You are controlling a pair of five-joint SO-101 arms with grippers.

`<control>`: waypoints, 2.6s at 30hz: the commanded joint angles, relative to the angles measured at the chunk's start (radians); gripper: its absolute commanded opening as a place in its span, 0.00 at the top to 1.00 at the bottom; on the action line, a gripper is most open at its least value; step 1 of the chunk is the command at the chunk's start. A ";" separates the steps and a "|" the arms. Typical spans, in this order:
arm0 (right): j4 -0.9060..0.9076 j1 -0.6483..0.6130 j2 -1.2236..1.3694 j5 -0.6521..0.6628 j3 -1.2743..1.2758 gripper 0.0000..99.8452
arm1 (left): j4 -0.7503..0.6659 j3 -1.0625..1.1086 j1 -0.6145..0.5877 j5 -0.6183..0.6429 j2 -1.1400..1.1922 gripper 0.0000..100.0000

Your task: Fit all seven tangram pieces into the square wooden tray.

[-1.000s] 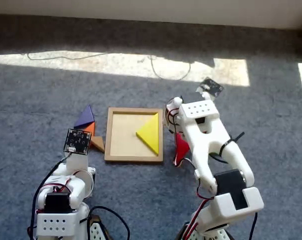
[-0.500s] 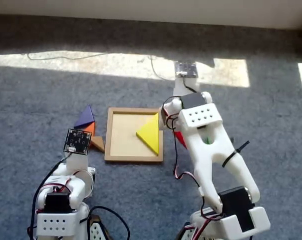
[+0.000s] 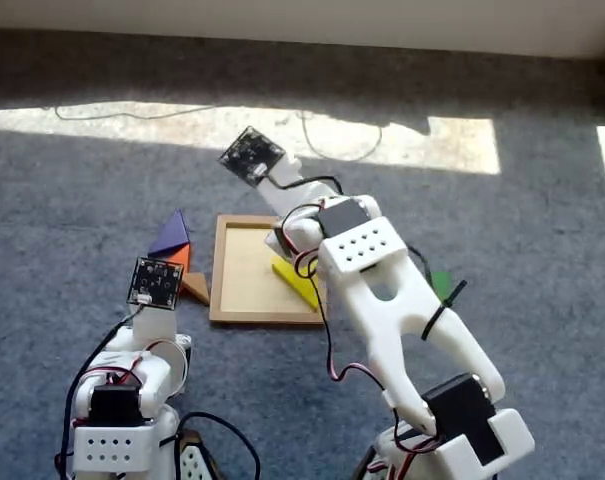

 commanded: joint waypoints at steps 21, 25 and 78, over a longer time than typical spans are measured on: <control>0.002 -0.171 0.344 0.273 -0.228 0.71 | 0.003 0.021 0.004 -0.005 -0.007 0.99; 0.021 -0.170 0.346 0.270 -0.228 0.63 | 0.003 0.021 0.004 -0.005 -0.007 0.99; -0.036 0.073 0.372 -0.135 -0.220 0.99 | 0.003 0.021 0.004 -0.005 -0.007 0.99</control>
